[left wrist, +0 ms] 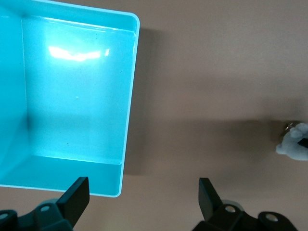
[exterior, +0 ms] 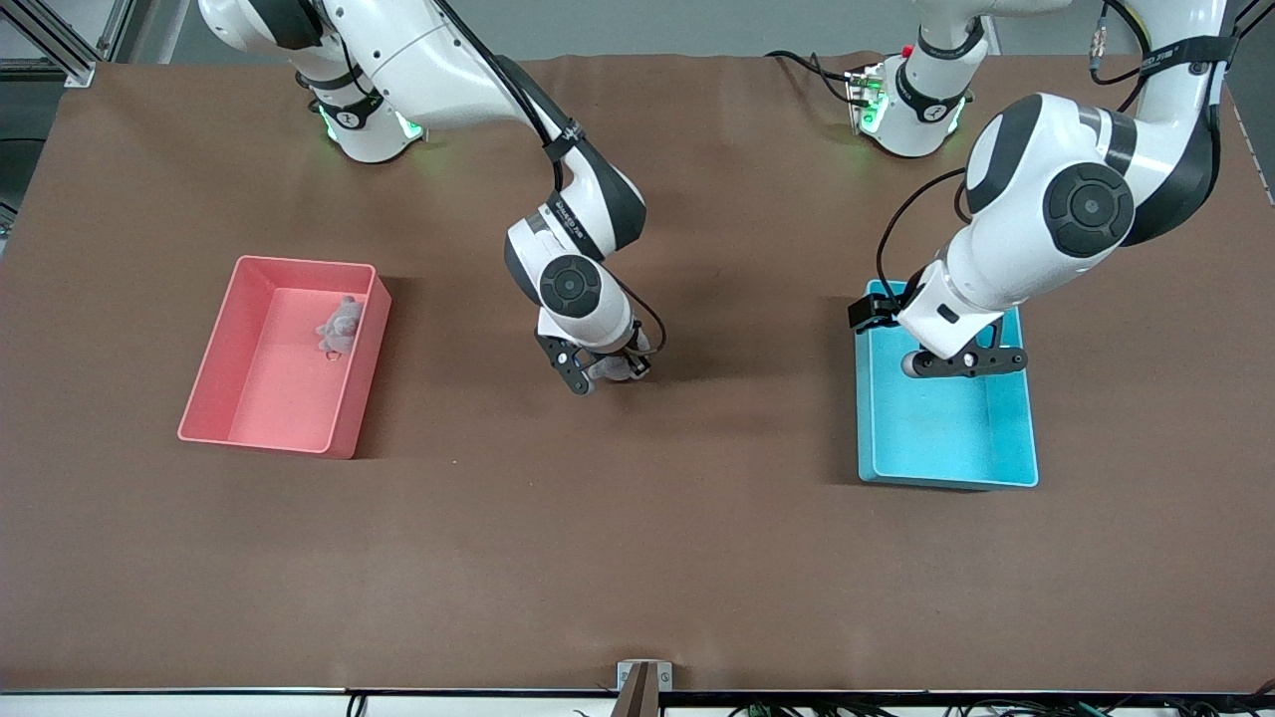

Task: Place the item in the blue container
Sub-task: 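Carry the plush to mid-table with the right gripper while the left gripper approaches, then set the plush on the table and open the right gripper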

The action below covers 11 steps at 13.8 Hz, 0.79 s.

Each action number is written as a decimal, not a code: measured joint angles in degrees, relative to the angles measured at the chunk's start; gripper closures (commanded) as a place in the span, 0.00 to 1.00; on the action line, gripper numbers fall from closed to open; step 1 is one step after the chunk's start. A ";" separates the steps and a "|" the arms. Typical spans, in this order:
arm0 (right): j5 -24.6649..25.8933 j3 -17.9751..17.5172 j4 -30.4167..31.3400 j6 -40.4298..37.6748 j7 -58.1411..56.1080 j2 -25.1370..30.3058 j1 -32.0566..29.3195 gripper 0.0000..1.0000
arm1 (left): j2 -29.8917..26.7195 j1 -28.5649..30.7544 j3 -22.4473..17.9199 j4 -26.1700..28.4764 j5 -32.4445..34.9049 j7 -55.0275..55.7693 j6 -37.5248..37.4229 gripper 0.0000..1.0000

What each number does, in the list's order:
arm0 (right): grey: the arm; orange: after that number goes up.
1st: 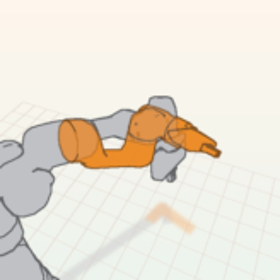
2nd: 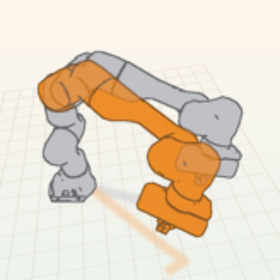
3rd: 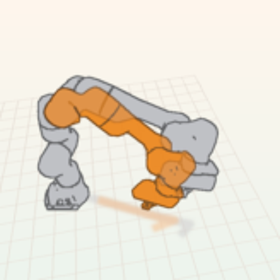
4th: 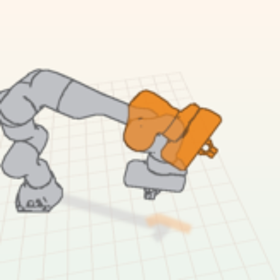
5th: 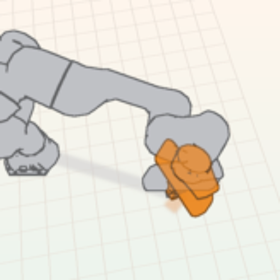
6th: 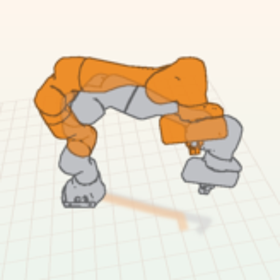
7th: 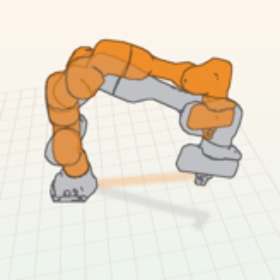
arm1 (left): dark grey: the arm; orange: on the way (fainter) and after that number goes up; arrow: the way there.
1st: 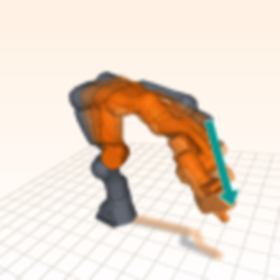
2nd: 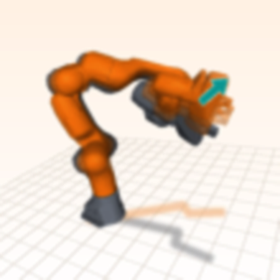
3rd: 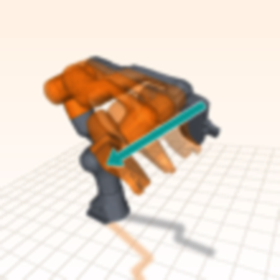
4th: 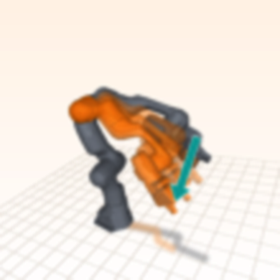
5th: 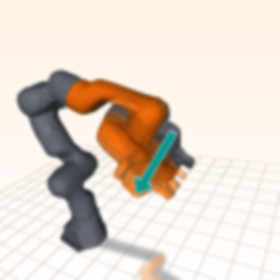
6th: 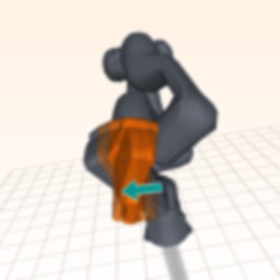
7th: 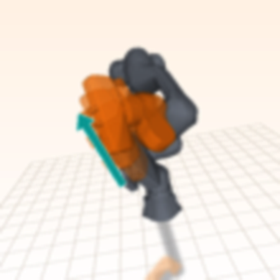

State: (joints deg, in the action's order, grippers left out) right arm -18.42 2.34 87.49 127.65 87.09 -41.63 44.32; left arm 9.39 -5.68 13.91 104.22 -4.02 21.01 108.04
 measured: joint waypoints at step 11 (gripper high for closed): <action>-1.55 0.42 -1.18 0.90 0.49 -1.11 0.85 0.00 | 2.46 0.05 0.00 0.15 -0.04 0.13 3.07 0.00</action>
State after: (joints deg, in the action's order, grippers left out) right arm -19.97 2.77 86.31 128.55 87.57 -42.74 45.17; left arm 11.86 -5.64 13.91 104.36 -4.07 21.14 111.11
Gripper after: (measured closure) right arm 0.269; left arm 0.000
